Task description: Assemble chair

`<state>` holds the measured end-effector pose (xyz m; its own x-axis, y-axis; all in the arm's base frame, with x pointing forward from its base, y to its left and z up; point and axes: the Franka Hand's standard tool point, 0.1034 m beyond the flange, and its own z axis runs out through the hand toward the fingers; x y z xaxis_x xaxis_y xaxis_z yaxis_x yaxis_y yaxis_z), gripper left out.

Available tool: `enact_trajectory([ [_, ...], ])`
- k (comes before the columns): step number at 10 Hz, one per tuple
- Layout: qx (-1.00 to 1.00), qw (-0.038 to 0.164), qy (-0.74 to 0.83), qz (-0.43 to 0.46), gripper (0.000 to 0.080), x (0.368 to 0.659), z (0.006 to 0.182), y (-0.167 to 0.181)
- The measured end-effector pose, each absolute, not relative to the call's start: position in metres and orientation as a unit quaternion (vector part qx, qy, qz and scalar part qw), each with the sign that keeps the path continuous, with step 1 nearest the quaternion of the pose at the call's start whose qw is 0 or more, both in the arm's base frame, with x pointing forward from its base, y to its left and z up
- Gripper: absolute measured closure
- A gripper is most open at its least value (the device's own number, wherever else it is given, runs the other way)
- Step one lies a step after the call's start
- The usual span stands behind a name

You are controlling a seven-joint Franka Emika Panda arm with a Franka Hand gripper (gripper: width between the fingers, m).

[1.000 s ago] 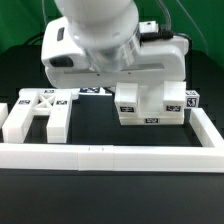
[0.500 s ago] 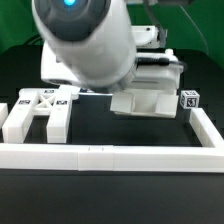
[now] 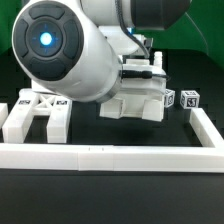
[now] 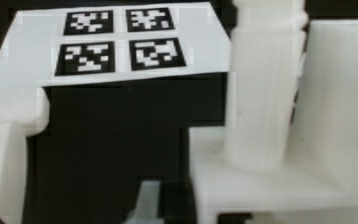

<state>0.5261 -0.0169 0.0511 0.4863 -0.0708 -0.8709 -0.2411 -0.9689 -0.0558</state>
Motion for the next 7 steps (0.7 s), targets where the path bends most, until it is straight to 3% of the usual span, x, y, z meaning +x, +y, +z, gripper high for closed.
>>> enact_trajectory([
  [1,-0.858,0.085,0.092,0.499,0.0691,0.526,0.049,-0.017],
  [3,-0.859,0.087,0.095,0.495,0.0321,0.531,0.044,-0.025],
  [4,-0.864,0.089,0.09,0.487,0.0207,0.537,0.047,-0.028],
  [6,-0.864,0.1,0.082,0.486,0.0162,0.539,0.061,-0.035],
  [7,-0.868,0.104,0.079,0.479,0.0153,0.543,0.06,-0.04],
])
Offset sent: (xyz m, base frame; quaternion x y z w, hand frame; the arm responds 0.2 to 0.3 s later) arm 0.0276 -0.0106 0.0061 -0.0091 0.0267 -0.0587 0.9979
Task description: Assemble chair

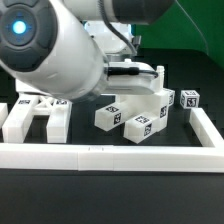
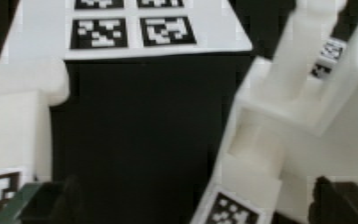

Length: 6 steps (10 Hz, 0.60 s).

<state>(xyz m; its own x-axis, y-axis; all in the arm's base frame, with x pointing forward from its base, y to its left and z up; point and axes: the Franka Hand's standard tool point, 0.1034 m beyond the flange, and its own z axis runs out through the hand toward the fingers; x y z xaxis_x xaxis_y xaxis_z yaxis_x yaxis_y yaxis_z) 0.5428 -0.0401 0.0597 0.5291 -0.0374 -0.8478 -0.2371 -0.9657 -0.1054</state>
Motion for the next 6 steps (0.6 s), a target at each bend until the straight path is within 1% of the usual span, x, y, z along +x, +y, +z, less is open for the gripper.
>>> enact_trajectory([
  [2,-0.886,0.112,0.069,0.445,0.0151,0.551,0.071,-0.048],
  [3,-0.895,0.112,0.074,0.425,0.0151,0.553,0.074,-0.049],
  [4,-0.895,0.112,0.076,0.425,0.0151,0.551,0.073,-0.049],
  [5,-0.908,0.107,0.076,0.398,0.0151,0.562,0.069,-0.051],
  [6,-0.935,0.099,0.08,0.332,0.0151,0.578,0.069,-0.054],
])
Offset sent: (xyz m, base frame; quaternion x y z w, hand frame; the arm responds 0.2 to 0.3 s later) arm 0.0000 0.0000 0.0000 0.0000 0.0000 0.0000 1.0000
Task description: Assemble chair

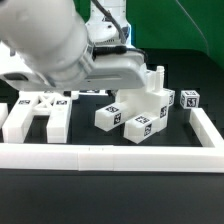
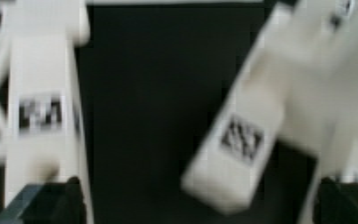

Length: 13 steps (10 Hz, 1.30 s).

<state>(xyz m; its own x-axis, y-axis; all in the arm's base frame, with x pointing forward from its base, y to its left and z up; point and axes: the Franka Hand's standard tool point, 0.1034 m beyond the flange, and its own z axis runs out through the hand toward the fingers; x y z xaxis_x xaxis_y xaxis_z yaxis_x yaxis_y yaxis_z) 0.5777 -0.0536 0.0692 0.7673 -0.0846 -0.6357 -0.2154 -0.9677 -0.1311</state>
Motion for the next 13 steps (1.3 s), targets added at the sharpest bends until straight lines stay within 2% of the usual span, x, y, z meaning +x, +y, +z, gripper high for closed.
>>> enact_trajectory([
  [1,-0.948,0.093,0.088,0.291,0.0151,0.574,0.07,-0.053],
  [3,-0.98,0.077,0.053,0.175,0.0151,0.583,0.058,-0.064],
  [5,-0.992,0.062,0.039,0.103,0.0151,0.587,0.061,-0.089],
  [6,-0.994,0.057,0.045,0.083,0.0151,0.589,0.06,-0.093],
  [7,-0.997,0.045,0.049,0.038,0.0151,0.595,0.06,-0.097],
  [8,-0.998,0.035,0.051,0.014,0.0151,0.593,0.059,-0.099],
  [13,-0.999,0.025,0.023,0.013,0.0151,0.576,0.037,-0.103],
])
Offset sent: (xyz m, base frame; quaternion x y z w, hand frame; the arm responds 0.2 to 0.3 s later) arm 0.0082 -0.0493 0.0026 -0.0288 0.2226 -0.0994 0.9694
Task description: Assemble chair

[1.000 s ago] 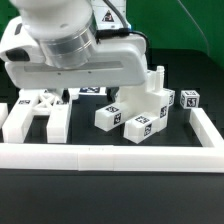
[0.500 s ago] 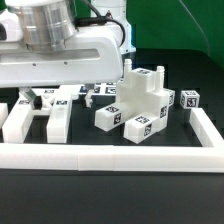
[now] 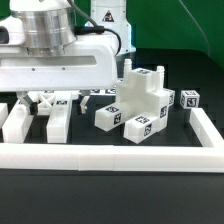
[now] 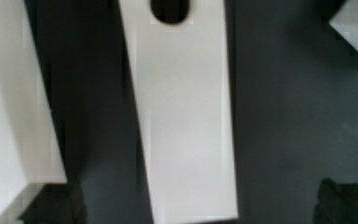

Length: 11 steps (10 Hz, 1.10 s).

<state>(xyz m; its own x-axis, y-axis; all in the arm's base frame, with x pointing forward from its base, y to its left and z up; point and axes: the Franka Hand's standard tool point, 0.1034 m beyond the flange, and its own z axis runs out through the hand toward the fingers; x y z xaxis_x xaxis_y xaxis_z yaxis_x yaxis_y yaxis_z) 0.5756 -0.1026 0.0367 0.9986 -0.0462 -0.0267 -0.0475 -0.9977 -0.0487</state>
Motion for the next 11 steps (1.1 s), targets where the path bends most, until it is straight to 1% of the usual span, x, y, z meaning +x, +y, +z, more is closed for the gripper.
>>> enact_trajectory([
  [1,-0.999,0.024,0.015,0.015,0.0151,0.572,0.03,-0.1],
  [3,-1.0,0.014,0.004,0.008,0.0151,0.569,0.016,-0.106],
  [4,-1.0,0.011,0.005,0.006,0.0151,0.568,0.011,-0.108],
  [6,-1.0,0.009,0.008,0.009,0.0151,0.563,0.006,-0.11],
  [8,-1.0,0.009,0.012,0.01,0.0151,0.562,0.006,-0.109],
  [9,-1.0,0.009,0.017,0.01,0.0274,0.563,0.005,-0.107],
  [10,-1.0,0.009,0.018,0.01,0.0274,0.563,0.005,-0.107],
  [11,-1.0,0.009,0.018,0.01,0.0413,0.563,0.005,-0.108],
])
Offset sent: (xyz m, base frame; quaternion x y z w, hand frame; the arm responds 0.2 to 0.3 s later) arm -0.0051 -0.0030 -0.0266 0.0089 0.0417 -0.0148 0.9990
